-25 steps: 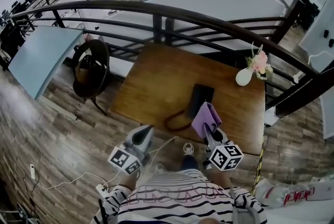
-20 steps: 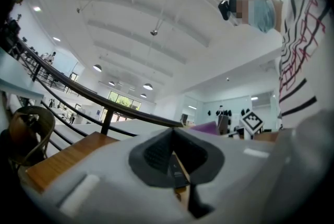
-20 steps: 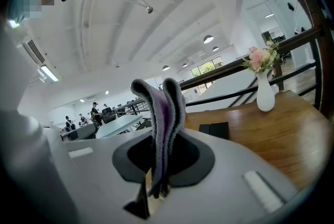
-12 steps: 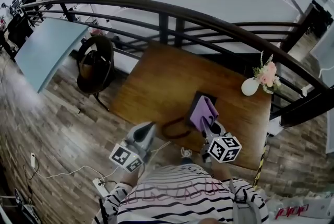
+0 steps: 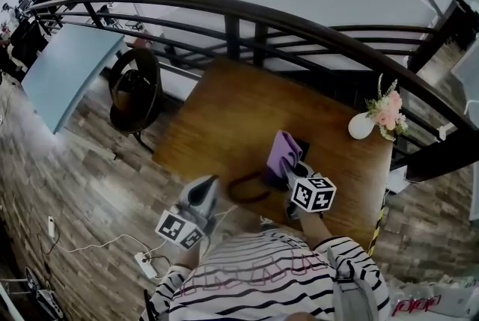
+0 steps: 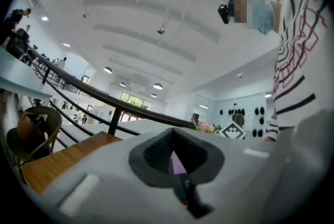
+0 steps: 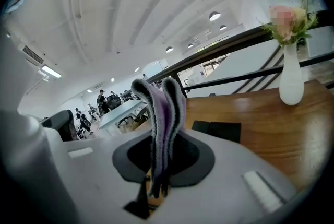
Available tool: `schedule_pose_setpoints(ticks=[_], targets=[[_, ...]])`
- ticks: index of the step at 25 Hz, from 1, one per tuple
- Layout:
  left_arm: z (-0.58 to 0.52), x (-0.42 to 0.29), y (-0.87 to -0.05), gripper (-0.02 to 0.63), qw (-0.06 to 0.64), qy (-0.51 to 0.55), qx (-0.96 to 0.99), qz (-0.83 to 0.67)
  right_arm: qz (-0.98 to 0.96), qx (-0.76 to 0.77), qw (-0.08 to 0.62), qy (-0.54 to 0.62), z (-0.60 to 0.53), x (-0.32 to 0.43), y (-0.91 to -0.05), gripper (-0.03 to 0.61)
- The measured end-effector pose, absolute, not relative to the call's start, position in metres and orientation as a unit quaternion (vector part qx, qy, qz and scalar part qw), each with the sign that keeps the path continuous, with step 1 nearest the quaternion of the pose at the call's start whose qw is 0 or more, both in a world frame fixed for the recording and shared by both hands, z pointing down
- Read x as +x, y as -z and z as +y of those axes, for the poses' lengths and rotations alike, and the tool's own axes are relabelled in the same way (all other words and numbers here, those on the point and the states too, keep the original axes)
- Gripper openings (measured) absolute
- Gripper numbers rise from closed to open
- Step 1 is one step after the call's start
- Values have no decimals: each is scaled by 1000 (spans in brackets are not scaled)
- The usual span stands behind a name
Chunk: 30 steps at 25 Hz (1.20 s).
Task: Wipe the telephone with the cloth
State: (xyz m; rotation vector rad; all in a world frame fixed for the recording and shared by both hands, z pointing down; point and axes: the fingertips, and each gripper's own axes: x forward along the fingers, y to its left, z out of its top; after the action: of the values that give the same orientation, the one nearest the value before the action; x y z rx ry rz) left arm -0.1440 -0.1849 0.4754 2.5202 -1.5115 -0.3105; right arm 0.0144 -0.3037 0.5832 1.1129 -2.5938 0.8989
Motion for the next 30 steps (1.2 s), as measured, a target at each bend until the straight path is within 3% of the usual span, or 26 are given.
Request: schedule_pose_setpoints(ticks=[15,30], targets=[[-195,-157,-486,2,111,98,833,-534,-830,393,127,-374,-350,6,-652,37],[-216,-124,-492,2,125,100,869,-468,-790,464,133,-378,-341,77,-666,38]])
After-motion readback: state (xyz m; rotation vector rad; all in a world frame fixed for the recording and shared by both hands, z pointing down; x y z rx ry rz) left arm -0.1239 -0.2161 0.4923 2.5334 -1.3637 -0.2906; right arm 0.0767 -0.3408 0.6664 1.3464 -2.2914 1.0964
